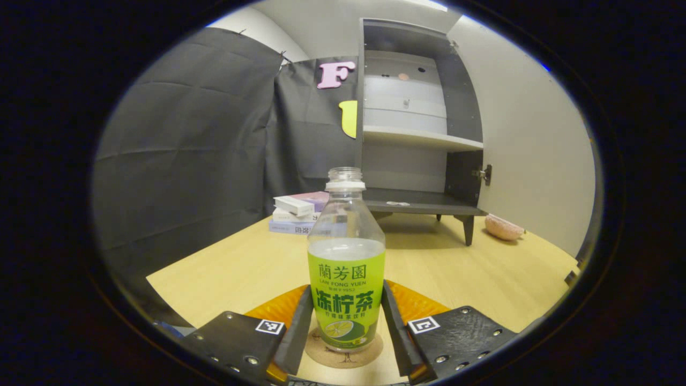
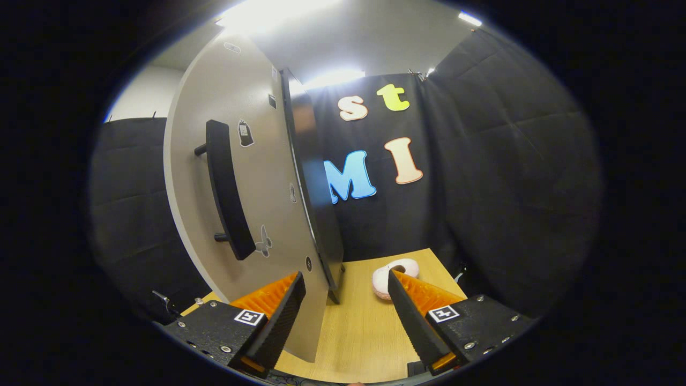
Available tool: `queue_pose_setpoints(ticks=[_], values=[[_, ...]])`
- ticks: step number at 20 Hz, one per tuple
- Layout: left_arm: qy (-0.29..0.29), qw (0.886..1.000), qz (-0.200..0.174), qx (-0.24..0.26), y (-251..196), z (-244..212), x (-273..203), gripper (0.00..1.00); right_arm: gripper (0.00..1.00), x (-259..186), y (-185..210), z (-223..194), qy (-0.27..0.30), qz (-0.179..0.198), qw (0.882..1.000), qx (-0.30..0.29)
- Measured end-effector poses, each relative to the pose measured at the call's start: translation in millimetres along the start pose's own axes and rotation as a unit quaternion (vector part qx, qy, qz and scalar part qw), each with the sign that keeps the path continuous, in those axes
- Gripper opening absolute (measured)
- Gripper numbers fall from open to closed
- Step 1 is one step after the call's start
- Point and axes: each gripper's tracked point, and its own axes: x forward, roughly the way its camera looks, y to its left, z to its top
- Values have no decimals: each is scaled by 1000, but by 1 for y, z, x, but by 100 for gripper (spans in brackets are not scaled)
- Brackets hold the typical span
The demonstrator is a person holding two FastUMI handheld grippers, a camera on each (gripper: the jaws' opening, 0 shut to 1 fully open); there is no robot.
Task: Open the cabinet door with the right hand, grasp the bottle in the cabinet with the left hand and place it on the coaster, then close the cabinet door with the right hand.
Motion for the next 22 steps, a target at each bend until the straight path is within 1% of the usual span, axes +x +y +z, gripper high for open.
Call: queue_pose_setpoints(ticks=[1, 2, 3, 5, 6, 8, 10, 11, 13, 14, 17, 18, 21, 22], values=[[-6, 1000, 2, -3, 0, 2, 1, 73, 95, 1, 0, 0, 2, 1, 1000, 0], [-3, 1000, 5, -5, 0, -1, -2, 69, 95, 2, 1, 1, 3, 3, 1000, -1], [0, 1000, 6, -4, -1, -2, -4, 73, 95, 3, 1, 2, 3, 3, 1000, -3], [4, 1000, 6, 2, -3, -1, -6, 65, 95, 5, 4, 2, 0, 6, 1000, -5], [10, 1000, 5, 6, -4, -2, -6, 70, 95, 7, 6, 2, -1, 9, 1000, -5], [16, 1000, -1, 10, -9, -2, -7, 70, 95, 10, 7, 0, 0, 10, 1000, -5], [20, 1000, 1, 13, -7, 0, -8, 76, 95, 13, 7, -2, 2, 9, 1000, -3], [20, 1000, 4, 13, -6, 4, -7, 72, 95, 15, 8, -2, 2, 10, 1000, -3], [21, 1000, 6, 13, -8, 10, -9, 89, 95, 18, 7, -2, 1, 8, 1000, -9], [21, 1000, 8, 16, -6, 15, -9, 91, 95, 19, 5, 0, -1, 5, 1000, -13], [10, 1000, 11, 21, -6, 35, -14, 91, 95, 24, 7, 5, -8, 7, 1000, -18], [10, 1000, 14, 23, -6, 43, -15, 89, 95, 26, 7, 9, -12, 9, 1000, -18], [4, 1000, 18, 24, -7, 74, -31, 89, 95, 30, 7, 19, -21, 9, 1000, -15], [-4, 1000, 15, 25, -9, 87, -37, 91, 95, 30, 7, 25, -25, 8, 1000, -16]])
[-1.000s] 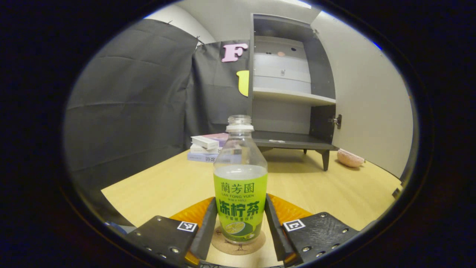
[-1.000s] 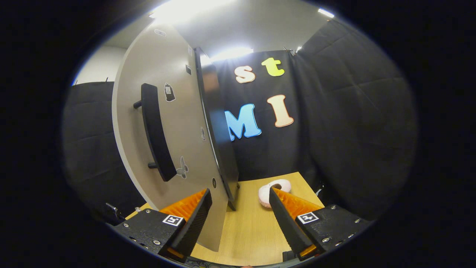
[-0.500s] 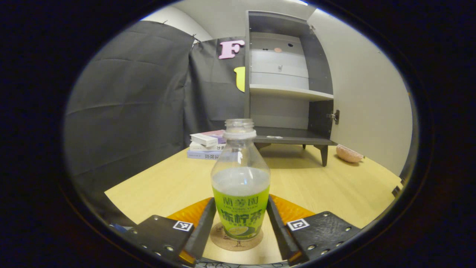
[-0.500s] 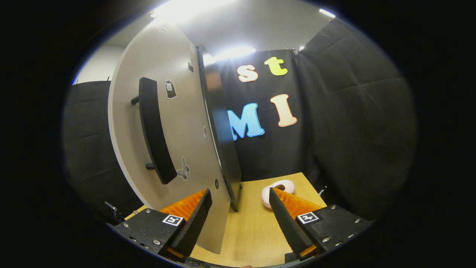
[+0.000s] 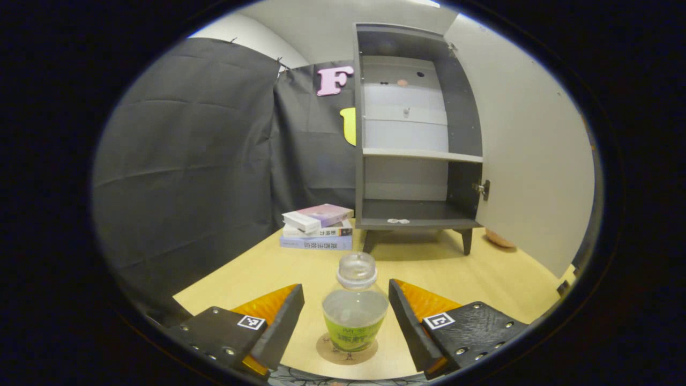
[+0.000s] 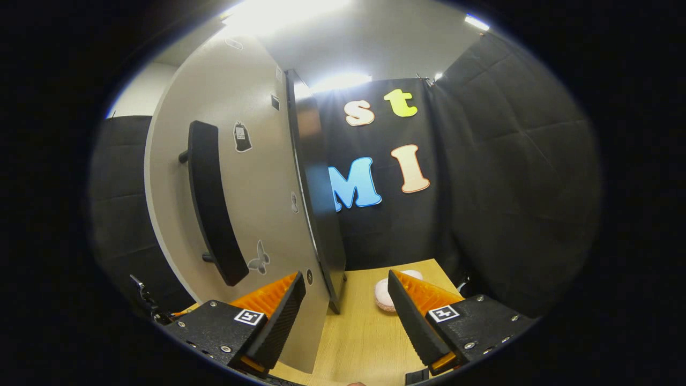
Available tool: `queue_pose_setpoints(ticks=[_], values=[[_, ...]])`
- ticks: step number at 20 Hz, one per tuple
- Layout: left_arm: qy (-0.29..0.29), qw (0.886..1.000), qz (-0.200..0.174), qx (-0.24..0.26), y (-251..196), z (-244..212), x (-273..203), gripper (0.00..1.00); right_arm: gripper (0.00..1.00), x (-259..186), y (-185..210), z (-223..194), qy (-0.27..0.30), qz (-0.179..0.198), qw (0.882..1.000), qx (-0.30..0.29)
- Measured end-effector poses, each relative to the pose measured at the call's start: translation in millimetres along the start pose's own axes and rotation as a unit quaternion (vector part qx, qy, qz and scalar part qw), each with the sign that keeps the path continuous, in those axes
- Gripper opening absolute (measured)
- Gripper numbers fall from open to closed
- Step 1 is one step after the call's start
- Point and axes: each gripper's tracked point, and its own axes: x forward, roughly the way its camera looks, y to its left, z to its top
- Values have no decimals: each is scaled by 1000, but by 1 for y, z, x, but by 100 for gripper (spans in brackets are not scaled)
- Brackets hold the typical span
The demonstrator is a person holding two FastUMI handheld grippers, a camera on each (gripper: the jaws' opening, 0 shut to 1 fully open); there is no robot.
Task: Open the cabinet door with the right hand, grasp the bottle in the cabinet with the left hand and place it on the coaster, then close the cabinet door with the right hand.
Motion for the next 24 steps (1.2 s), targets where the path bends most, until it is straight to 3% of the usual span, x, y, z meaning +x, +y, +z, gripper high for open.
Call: queue_pose_setpoints(ticks=[7, 10, 15, 20, 24], values=[[-64, 997, -44, -16, -4, 80, -23, 93, 95, -17, 5, 52, -65, -59, 995, -39], [-89, 995, -47, -12, 18, 110, -27, 91, 91, -23, 20, 63, -80, -74, 993, -55], [-121, 992, -38, 4, 68, 133, -29, 93, 93, -35, 31, 64, -83, -124, 986, -76], [-130, 991, -27, -7, 112, 132, -24, 90, 92, -32, 59, 60, -80, -124, 986, -81], [-125, 992, -20, -8, 141, 127, -24, 93, 92, -27, 95, 55, -80, -101, 988, -81]])
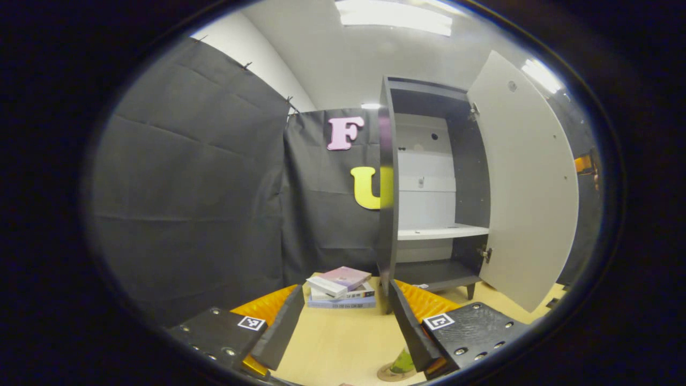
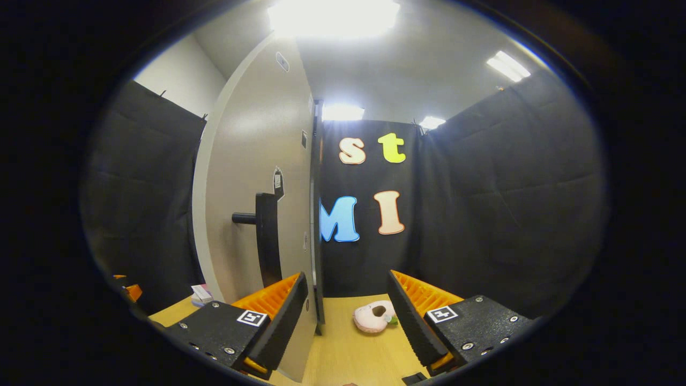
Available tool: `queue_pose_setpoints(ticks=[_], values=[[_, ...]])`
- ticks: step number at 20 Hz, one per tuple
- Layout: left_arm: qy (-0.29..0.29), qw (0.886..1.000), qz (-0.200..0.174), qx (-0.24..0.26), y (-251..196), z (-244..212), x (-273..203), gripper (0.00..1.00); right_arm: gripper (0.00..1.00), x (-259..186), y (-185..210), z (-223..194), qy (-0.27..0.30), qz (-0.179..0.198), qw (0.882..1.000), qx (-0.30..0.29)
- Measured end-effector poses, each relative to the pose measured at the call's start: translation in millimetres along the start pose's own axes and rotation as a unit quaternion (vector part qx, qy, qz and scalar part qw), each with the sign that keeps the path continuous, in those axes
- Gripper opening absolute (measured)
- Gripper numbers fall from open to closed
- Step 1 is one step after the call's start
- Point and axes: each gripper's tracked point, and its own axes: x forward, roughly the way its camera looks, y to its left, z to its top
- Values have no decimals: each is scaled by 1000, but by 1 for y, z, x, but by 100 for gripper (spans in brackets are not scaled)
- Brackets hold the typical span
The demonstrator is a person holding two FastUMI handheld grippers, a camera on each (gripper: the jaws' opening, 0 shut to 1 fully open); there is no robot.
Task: Open the cabinet door with the right hand, grasp the bottle in the cabinet with the left hand and place it on the coaster, then close the cabinet door with the right hand.
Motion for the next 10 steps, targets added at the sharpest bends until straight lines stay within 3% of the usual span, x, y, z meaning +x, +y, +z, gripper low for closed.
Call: queue_pose_setpoints(ticks=[10], values=[[-16, 999, 29, 5, 64, 3, -16, 91, 93, 1, 89, 0, -5, 52, 999, 6]])
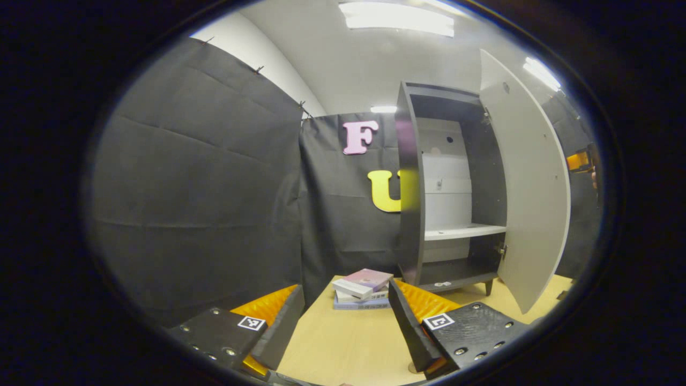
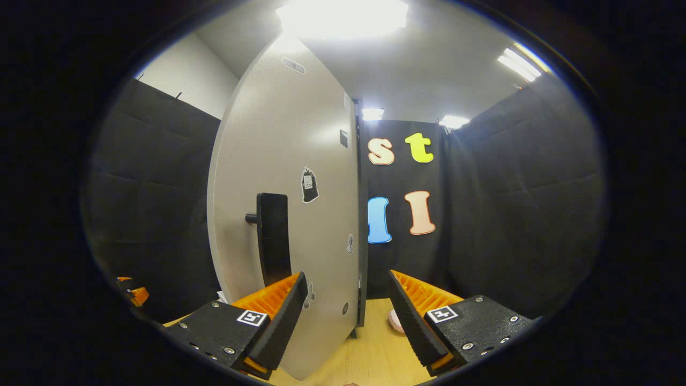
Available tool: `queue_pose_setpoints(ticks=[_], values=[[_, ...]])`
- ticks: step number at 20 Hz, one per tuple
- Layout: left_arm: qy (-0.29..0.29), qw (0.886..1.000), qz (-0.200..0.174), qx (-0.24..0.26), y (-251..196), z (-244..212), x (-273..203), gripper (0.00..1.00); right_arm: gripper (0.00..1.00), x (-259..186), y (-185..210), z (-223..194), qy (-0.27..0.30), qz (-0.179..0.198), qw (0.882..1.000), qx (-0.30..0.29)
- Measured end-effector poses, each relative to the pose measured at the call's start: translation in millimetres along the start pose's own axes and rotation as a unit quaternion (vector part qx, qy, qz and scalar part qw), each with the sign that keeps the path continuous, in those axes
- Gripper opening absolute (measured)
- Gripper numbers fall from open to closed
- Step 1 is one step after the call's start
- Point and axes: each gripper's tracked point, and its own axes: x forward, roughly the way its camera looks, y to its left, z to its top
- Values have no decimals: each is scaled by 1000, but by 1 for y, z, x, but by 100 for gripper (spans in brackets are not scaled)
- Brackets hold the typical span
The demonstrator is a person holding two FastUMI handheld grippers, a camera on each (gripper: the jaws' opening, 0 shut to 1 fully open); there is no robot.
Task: Open the cabinet door with the right hand, grasp the bottle in the cabinet with the left hand and place it on the coaster, then close the cabinet door with the right hand.
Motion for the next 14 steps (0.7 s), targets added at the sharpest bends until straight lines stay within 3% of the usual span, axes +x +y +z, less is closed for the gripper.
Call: queue_pose_setpoints(ticks=[12, 13, 14], values=[[-7, 1000, 26, 2, 46, -3, -5, 90, 93, 41, 75, -3, 2, 52, 999, 2], [-7, 1000, 28, 1, 49, -3, -4, 91, 88, 47, 83, -3, 3, 58, 998, 2], [-5, 999, 32, 0, 51, -4, -3, 91, 93, 54, 91, -4, 3, 65, 998, 1]])
